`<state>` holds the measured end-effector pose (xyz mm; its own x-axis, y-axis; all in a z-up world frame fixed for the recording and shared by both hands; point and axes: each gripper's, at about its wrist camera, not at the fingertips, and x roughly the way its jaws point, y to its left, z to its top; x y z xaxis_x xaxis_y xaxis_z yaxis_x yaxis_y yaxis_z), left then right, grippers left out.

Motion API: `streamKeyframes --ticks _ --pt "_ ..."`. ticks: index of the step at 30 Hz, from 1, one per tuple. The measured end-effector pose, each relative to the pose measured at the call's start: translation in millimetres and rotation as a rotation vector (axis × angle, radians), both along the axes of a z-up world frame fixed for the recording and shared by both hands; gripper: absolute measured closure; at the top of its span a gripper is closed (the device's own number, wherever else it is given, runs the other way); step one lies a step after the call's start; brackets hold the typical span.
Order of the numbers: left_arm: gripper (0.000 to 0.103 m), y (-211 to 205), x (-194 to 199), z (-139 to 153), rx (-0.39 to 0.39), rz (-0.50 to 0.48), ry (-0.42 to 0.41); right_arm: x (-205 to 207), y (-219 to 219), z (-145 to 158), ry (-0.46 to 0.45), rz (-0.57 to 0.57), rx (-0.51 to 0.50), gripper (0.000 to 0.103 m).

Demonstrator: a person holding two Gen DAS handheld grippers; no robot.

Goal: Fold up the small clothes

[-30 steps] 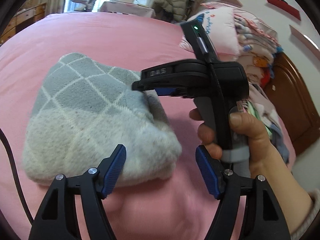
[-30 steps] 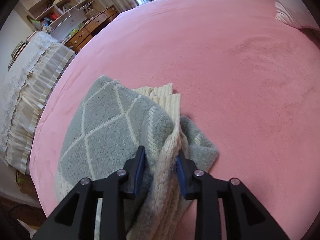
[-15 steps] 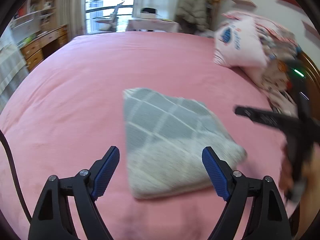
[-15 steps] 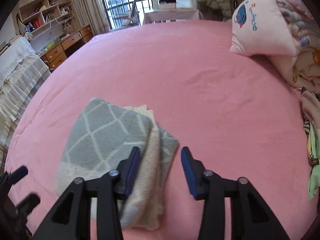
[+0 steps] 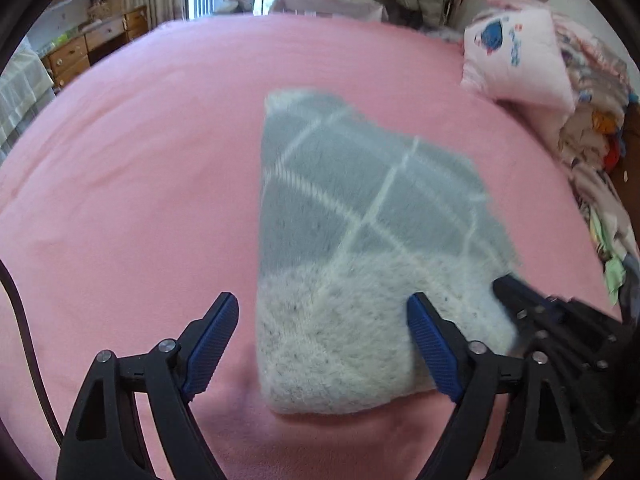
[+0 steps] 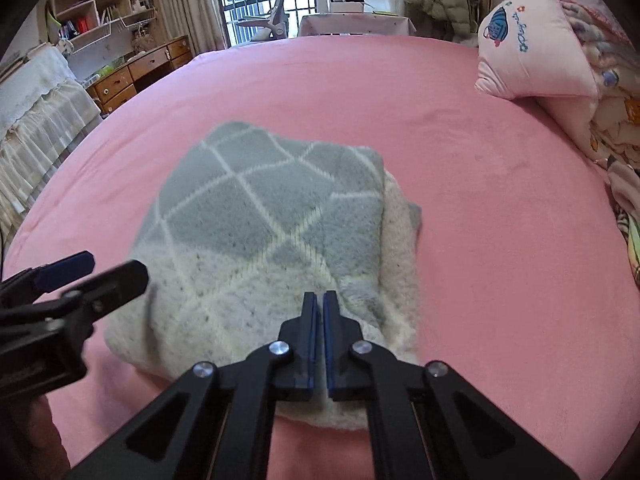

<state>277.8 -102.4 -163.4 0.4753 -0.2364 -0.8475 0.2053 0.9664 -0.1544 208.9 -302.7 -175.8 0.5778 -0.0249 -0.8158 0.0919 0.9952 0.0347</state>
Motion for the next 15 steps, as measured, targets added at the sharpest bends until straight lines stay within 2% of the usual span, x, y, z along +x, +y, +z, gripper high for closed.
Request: streamKeyframes --ticks 1,2,5,7,12,15 --pt "0.003 4.2 1.2 -9.8 -0.020 0.019 0.028 -2.5 -0.4 -4.2 -0.005 0.007 -0.011 0.103" --pt "0.000 9.4 2.3 -16.0 -0.048 0.039 0.048 -5.3 -1.3 -9.1 -0.015 0.009 -0.010 0.103" --pt "0.000 29.9 6.2 -34.3 -0.211 0.079 0.137 -14.4 -2.3 -17.5 -0.056 0.003 -0.003 0.103" --pt "0.000 37.0 6.8 -38.8 -0.258 0.084 0.158 -15.6 -3.0 -19.7 -0.073 -0.010 0.011 0.103" --pt "0.000 32.6 2.2 -27.8 -0.184 0.051 0.097 -19.1 -3.8 -18.7 -0.076 -0.018 0.039 0.103" --pt "0.000 27.9 -0.3 -20.1 -0.166 0.046 0.093 -18.0 -6.1 -16.7 -0.063 -0.013 0.049 0.103"
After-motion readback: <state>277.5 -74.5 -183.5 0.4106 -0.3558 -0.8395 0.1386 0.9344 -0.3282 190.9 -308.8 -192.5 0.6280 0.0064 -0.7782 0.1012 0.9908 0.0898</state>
